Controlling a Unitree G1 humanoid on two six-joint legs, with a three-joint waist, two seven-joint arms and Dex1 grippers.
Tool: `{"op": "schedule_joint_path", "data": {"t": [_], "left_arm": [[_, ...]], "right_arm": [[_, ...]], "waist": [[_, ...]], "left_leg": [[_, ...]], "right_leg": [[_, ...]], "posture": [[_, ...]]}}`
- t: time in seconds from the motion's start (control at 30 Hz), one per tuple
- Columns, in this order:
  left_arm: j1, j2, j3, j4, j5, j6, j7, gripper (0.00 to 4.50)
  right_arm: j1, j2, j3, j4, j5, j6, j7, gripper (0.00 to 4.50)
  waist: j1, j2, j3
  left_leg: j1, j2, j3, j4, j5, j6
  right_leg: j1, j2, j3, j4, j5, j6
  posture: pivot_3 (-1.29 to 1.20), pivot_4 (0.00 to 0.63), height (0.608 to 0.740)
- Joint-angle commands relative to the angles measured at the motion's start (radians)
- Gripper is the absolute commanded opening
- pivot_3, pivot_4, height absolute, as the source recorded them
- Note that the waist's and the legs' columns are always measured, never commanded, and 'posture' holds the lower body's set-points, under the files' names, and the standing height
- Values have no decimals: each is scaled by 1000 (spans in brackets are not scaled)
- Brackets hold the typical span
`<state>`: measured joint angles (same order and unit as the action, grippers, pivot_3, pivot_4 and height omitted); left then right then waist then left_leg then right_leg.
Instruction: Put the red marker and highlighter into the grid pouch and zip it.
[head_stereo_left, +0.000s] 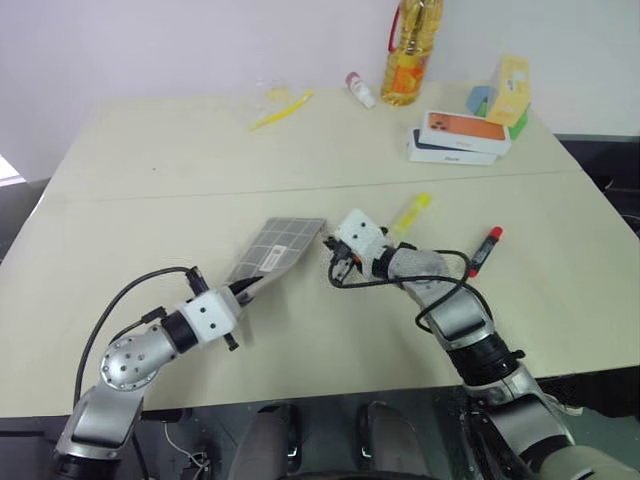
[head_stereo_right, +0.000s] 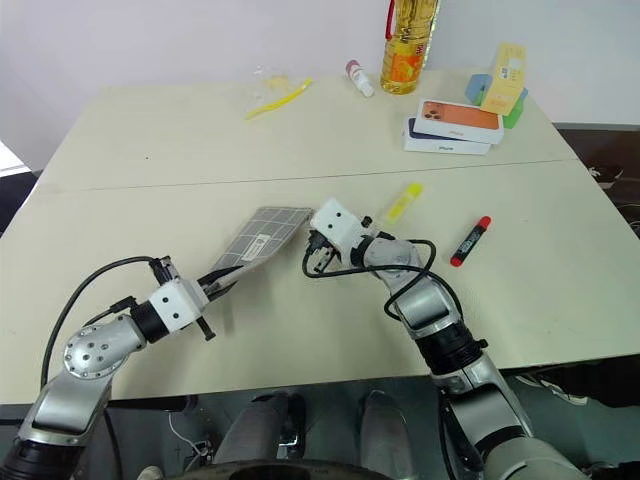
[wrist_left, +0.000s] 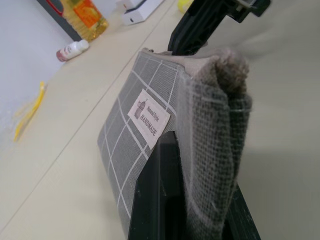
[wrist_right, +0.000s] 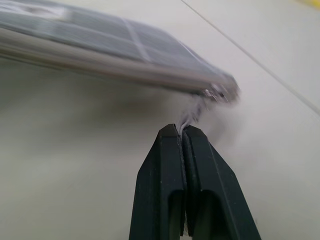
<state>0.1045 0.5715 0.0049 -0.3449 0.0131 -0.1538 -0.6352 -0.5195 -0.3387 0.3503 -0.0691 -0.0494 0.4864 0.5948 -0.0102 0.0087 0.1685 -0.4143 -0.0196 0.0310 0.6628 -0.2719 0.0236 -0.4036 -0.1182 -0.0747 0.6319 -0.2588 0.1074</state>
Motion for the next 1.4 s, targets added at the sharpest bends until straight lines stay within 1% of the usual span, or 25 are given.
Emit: {"op": "schedule_joint_path", "data": {"t": [0.03,0.1,0.27,0.53,0.67,0.83,1.0,1.1,1.13,1.17,1.23,1.27,1.3,1.33,1.37,1.4], "left_arm": [[-32,-21,-29,-7,19,17,25,0],[-49,-31,-42,5,37,26,35,0],[-158,-96,-95,85,79,69,78,0],[-305,-176,-164,237,130,45,121,0],[-388,-217,-179,345,153,16,160,0],[-448,-241,-184,429,158,-23,186,0],[-461,-223,-180,471,161,-65,179,0],[-461,-212,-167,470,153,-69,180,0],[-459,-209,-164,465,149,-71,179,0],[-453,-205,-161,456,146,-73,177,0],[-434,-195,-151,428,129,-75,168,0],[-425,-191,-147,418,120,-76,162,0],[-418,-188,-145,409,110,-77,155,0],[-406,-182,-144,398,99,-78,145,0],[-398,-178,-143,388,91,-78,139,0],[-390,-172,-143,380,84,-77,133,0]], "right_arm": [[7,-12,49,-110,-9,-47,54,41],[12,-17,63,-133,-11,-51,69,41],[14,-36,107,-204,-23,-62,119,41],[0,-45,115,-284,-15,-33,170,41],[-5,-46,114,-297,-15,-26,183,41],[-4,-45,119,-310,-20,-25,185,41],[8,-39,90,-322,21,-5,194,41],[20,-43,29,-335,97,78,216,873],[24,-44,5,-346,121,100,218,1319],[26,-37,-33,-359,150,138,205,1934],[29,-27,-157,-378,218,239,162,2928],[33,-33,-196,-388,239,276,150,3384],[39,-44,-222,-395,250,302,140,3935],[44,-49,-254,-386,244,343,103,4323],[47,-53,-278,-381,241,375,73,4426],[43,-46,-308,-361,231,414,27,4426]], "waist": [[-1,0,0],[-1,0,0],[2,-2,1],[3,-3,1],[3,-4,1],[2,-4,1],[1,-4,1],[2,-4,1],[2,-4,1],[3,-4,1],[3,-4,1],[3,-4,1],[3,-4,1],[4,-4,1],[4,-4,1],[3,-4,1]], "left_leg": [[0,0,0,0,0,0],[0,0,0,0,0,0],[0,0,0,1,0,0],[0,0,0,2,0,0],[0,0,0,2,0,0],[0,0,0,2,0,0],[0,0,0,2,1,0],[0,0,-1,2,1,0],[0,0,-1,2,1,0],[0,0,-1,2,1,0],[0,0,-1,2,1,0],[0,0,-1,2,1,0],[0,0,-1,2,1,0],[0,0,-1,2,1,0],[0,0,-1,2,0,0],[0,0,-1,2,0,0]], "right_leg": [[0,0,0,0,0,0],[0,0,0,0,0,0],[1,1,-1,0,0,0],[1,1,-1,0,0,0],[2,1,-2,0,0,0],[2,1,-2,0,0,0],[2,1,-2,0,0,0],[2,1,-2,0,0,0],[2,1,-2,0,0,0],[2,1,-2,0,0,0],[2,0,-2,0,0,0],[2,0,-2,0,0,1],[2,0,-2,0,0,1],[2,0,-2,0,0,1],[2,-1,-2,0,0,0],[2,-1,-2,0,0,0]], "posture": [[0,150,740],[0,150,740],[0,150,740],[0,150,740],[0,150,740],[0,150,740],[0,150,740],[0,150,740],[0,150,740],[0,150,740],[0,150,740],[0,150,740],[0,150,740],[0,150,740],[0,150,740],[0,150,740]]}}
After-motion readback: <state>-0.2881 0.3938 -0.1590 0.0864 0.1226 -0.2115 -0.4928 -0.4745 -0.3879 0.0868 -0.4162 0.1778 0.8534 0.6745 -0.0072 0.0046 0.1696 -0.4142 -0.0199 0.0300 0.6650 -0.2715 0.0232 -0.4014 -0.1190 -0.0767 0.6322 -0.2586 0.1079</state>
